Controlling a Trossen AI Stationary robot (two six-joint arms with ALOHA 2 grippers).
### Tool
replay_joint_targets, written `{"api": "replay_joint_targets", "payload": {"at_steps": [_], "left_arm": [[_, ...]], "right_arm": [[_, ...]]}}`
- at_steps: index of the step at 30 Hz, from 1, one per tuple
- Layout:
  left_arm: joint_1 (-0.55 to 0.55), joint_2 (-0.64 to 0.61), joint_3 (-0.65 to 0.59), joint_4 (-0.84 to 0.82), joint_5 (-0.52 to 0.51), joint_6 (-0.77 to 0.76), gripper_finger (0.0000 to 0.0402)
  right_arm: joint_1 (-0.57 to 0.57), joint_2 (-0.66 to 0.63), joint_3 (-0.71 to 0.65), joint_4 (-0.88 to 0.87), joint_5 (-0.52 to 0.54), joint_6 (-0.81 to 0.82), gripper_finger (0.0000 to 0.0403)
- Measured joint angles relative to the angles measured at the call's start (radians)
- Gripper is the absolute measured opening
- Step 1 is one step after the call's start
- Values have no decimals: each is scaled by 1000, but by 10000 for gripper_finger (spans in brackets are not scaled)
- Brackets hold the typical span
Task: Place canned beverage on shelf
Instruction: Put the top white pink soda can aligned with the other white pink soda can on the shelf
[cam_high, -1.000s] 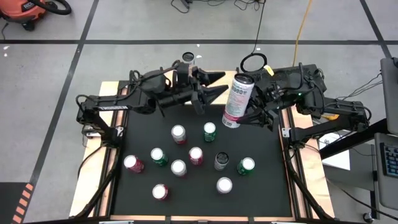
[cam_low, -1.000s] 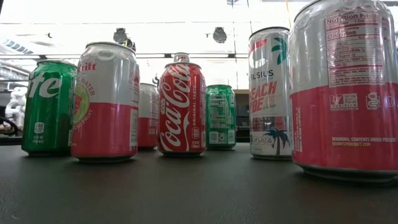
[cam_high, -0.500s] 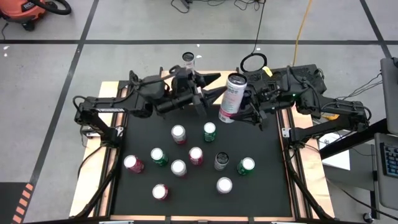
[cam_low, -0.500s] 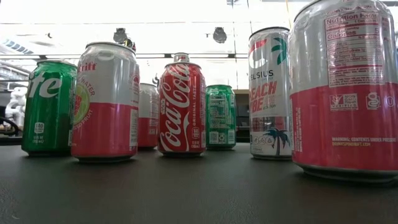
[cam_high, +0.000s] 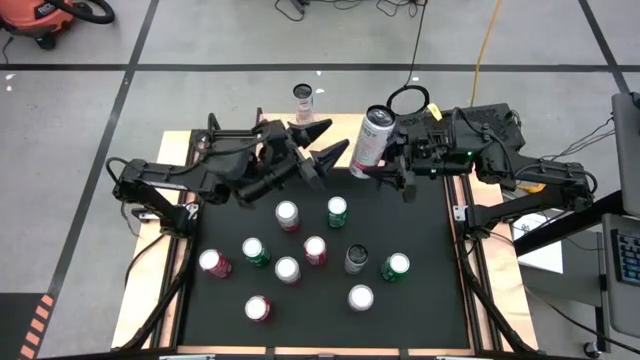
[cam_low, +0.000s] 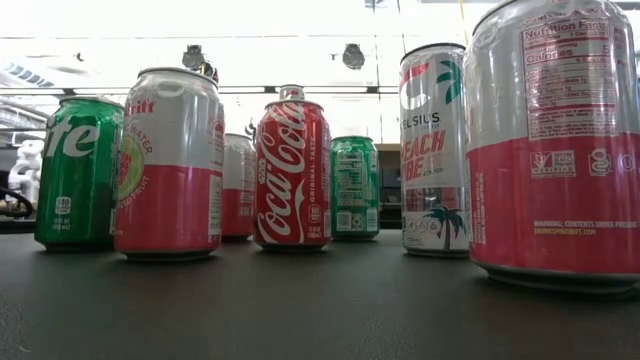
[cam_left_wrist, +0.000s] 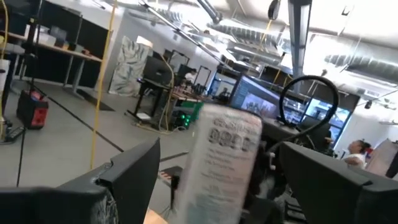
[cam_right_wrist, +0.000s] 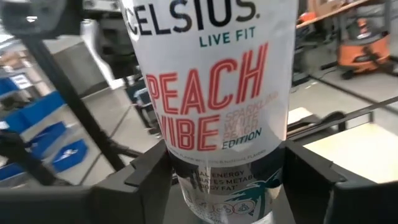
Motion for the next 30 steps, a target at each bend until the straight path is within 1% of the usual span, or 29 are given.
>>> {"api": "replay_joint_targets", "payload": {"at_steps": [4, 7, 11, 15, 18, 20, 23, 30], "left_arm": [[-21, 0, 0, 6, -26, 40, 332], [-30, 7, 0, 18, -63, 104, 332], [-24, 8, 0, 9, -66, 129, 334], [10, 15, 0, 2, -65, 131, 356], [36, 17, 0, -20, -41, 129, 381], [51, 15, 0, -62, -31, 127, 394], [68, 16, 0, -122, 1, 111, 397], [102, 32, 2, -188, 98, 56, 396]], "right_arm": [[0, 0, 0, -4, 70, -28, 224], [0, 6, 0, -13, 119, -37, 224], [-1, 17, 0, -25, 125, -55, 224], [0, 34, 0, -46, 142, -55, 224], [0, 48, 0, -46, 147, -55, 224], [-1, 54, 0, -39, 148, -55, 224], [-1, 67, 0, -41, 148, -59, 224], [-1, 87, 0, -50, 147, -73, 224]]}}
